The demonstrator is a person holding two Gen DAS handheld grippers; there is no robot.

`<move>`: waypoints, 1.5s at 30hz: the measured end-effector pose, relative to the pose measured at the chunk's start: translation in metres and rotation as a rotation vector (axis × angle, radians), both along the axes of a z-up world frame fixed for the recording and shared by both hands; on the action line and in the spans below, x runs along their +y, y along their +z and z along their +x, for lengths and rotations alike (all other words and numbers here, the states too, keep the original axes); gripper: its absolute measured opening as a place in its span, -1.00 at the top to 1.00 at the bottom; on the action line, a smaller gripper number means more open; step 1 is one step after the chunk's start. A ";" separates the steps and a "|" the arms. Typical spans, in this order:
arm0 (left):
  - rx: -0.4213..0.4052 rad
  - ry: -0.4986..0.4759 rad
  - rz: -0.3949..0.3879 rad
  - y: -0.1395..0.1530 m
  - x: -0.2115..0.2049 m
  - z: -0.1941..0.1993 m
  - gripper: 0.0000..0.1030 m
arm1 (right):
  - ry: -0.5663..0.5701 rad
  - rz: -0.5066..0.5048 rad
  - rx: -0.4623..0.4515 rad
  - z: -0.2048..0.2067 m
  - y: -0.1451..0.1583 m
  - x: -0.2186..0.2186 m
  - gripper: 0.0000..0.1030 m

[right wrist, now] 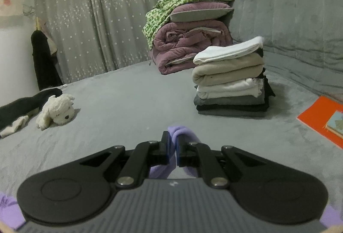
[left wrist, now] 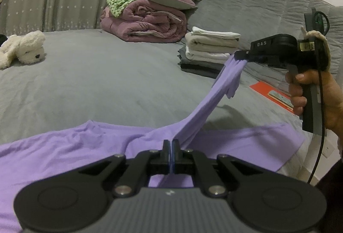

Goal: Fold clothes

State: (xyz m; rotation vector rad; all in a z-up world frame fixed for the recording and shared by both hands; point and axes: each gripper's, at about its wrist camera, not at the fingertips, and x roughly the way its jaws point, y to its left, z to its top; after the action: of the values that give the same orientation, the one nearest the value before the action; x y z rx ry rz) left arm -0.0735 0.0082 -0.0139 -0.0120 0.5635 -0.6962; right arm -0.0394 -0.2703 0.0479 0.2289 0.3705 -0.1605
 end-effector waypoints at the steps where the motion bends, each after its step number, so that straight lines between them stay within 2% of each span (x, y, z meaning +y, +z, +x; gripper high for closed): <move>1: -0.002 -0.007 0.001 0.001 0.000 -0.002 0.98 | -0.001 -0.007 -0.005 -0.003 0.001 0.001 0.88; 8: -0.004 -0.080 0.005 0.006 0.004 -0.010 0.98 | 0.005 -0.077 -0.017 -0.023 0.012 0.001 0.88; 16: 0.015 -0.201 0.042 0.005 0.000 -0.018 0.98 | 0.033 -0.278 0.032 -0.056 0.004 0.012 0.88; 20: 0.041 -0.256 0.099 -0.002 -0.006 -0.021 0.98 | 0.047 -0.320 0.101 -0.067 -0.008 0.011 0.88; 25: 0.087 -0.293 0.178 -0.015 -0.015 -0.022 0.98 | 0.066 -0.337 0.244 -0.070 -0.030 0.008 0.88; 30: 0.106 -0.330 0.236 -0.020 -0.019 -0.026 0.97 | 0.098 -0.273 0.397 -0.066 -0.052 0.000 0.88; 36: 0.125 -0.356 0.248 -0.016 -0.018 -0.024 0.95 | 0.098 -0.164 0.553 -0.059 -0.073 -0.018 0.83; 37: 0.129 -0.360 0.248 -0.015 -0.017 -0.024 0.95 | 0.100 -0.146 0.566 -0.060 -0.072 -0.019 0.81; 38: 0.133 -0.360 0.245 -0.014 -0.016 -0.022 0.94 | 0.101 -0.129 0.576 -0.060 -0.071 -0.020 0.71; 40: 0.142 -0.356 0.237 -0.011 -0.013 -0.018 0.83 | 0.105 -0.117 0.572 -0.062 -0.066 -0.021 0.65; 43: 0.135 -0.313 0.217 -0.006 -0.007 -0.012 0.58 | 0.110 -0.088 0.546 -0.063 -0.056 -0.021 0.37; 45: 0.125 -0.274 0.200 -0.001 -0.002 -0.006 0.42 | 0.118 -0.056 0.522 -0.063 -0.050 -0.021 0.37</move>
State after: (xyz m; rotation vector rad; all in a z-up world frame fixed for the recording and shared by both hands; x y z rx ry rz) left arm -0.0794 0.0059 -0.0152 0.2129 0.7619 -0.9064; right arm -0.1028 -0.2916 -0.0022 0.1057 0.8952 -0.1124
